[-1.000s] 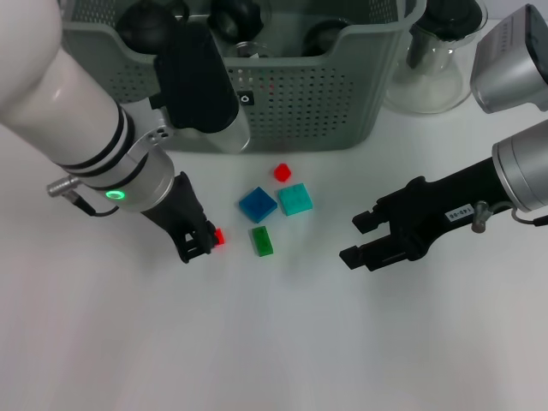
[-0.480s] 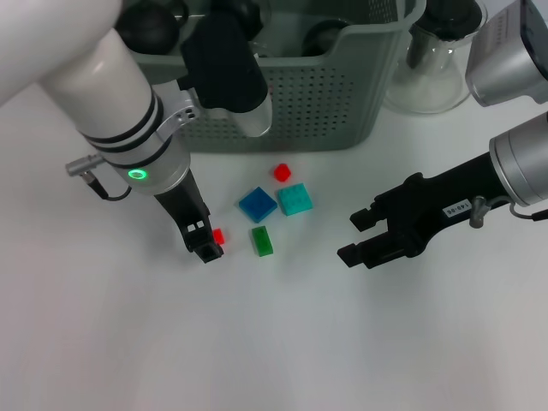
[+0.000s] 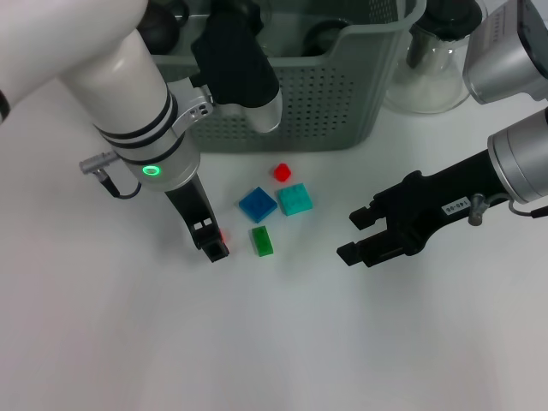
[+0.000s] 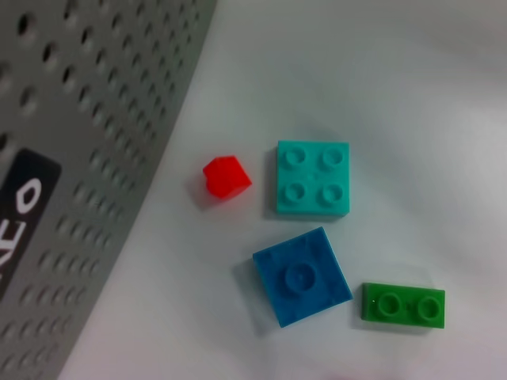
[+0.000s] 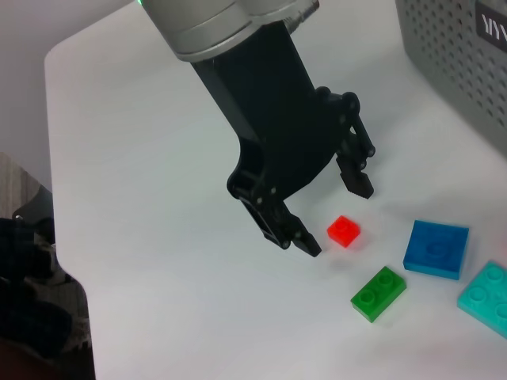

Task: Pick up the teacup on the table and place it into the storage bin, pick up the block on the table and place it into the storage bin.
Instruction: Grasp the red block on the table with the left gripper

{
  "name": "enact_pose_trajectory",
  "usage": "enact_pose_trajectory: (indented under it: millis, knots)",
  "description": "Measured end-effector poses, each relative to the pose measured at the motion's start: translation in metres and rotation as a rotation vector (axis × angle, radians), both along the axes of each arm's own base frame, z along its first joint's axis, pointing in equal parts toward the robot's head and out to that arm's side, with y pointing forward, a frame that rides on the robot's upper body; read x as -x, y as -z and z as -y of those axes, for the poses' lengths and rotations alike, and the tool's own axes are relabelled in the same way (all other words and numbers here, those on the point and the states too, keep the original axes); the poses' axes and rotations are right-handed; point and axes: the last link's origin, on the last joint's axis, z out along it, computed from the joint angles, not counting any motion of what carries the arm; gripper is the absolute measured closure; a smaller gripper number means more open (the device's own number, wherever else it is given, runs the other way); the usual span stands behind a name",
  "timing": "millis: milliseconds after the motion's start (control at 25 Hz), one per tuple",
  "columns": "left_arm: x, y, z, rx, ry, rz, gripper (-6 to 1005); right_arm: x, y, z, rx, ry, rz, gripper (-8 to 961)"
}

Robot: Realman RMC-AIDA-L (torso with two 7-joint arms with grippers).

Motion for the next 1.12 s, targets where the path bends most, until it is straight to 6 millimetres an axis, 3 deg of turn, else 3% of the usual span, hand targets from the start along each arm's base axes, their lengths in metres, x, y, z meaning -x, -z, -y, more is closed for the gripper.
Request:
enact_pose_trajectory:
  millis: [640,840,1120]
  knots:
    - [0.005,0.007,0.0,0.003,-0.001,0.001,340,-0.005,0.003,0.002,0.01,0.013,-0.001,298]
    - [0.006,0.009,0.0,0.008,-0.003,-0.002,433,-0.005,0.004,0.002,0.01,0.013,-0.002,298]
    - [0.008,0.012,0.001,0.015,0.001,-0.009,467,-0.005,0.004,0.002,0.009,0.013,-0.002,298]
